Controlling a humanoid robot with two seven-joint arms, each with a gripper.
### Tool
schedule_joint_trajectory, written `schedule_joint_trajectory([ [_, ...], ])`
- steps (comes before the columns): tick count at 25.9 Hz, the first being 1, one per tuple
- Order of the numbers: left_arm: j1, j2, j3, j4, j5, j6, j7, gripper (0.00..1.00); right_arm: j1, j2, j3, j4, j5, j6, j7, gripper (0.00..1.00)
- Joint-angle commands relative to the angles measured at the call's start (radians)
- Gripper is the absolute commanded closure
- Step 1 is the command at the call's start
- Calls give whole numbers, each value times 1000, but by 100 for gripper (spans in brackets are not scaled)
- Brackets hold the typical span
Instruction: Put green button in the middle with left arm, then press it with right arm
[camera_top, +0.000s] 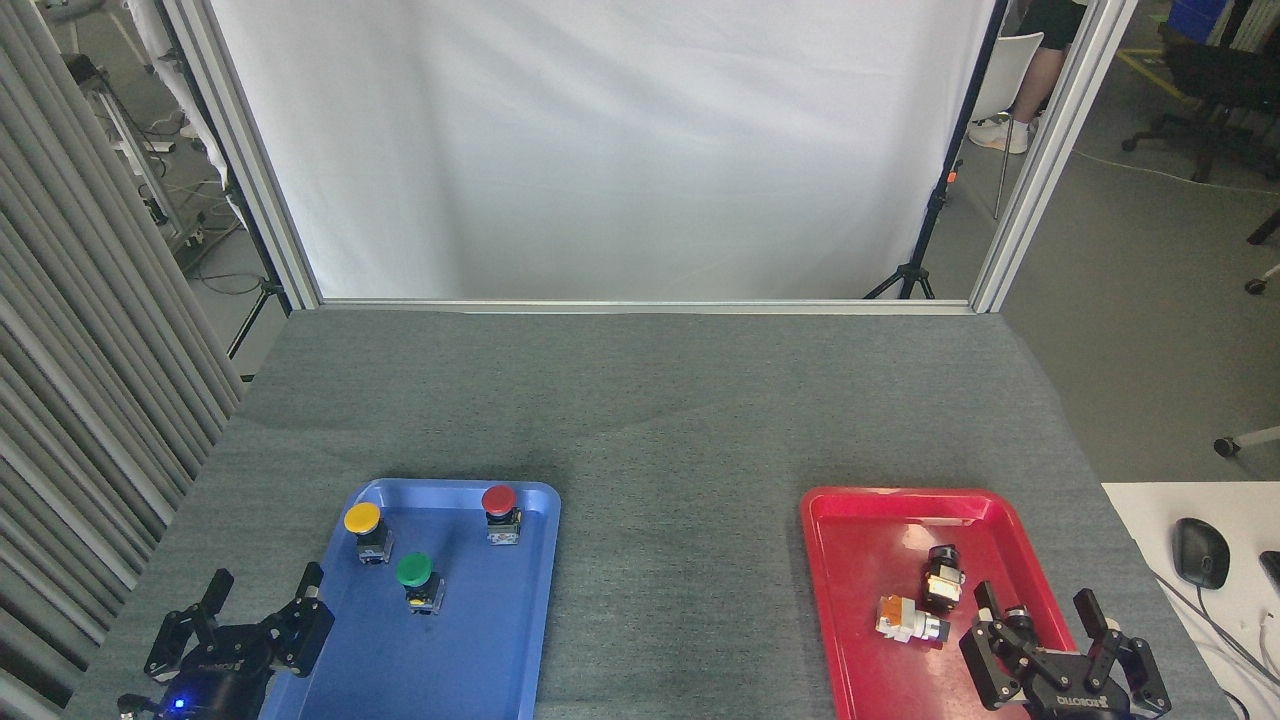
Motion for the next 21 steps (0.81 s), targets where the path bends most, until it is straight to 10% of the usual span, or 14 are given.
schedule_joint_trajectory([
  [1,2,0,0,7,0,-2,11,0,-1,-2,-21,5,0,0,0,0],
  [21,-6,-11,-6,33,4,-122,13,0,-8,1,-15,9,-2,0,0,0],
])
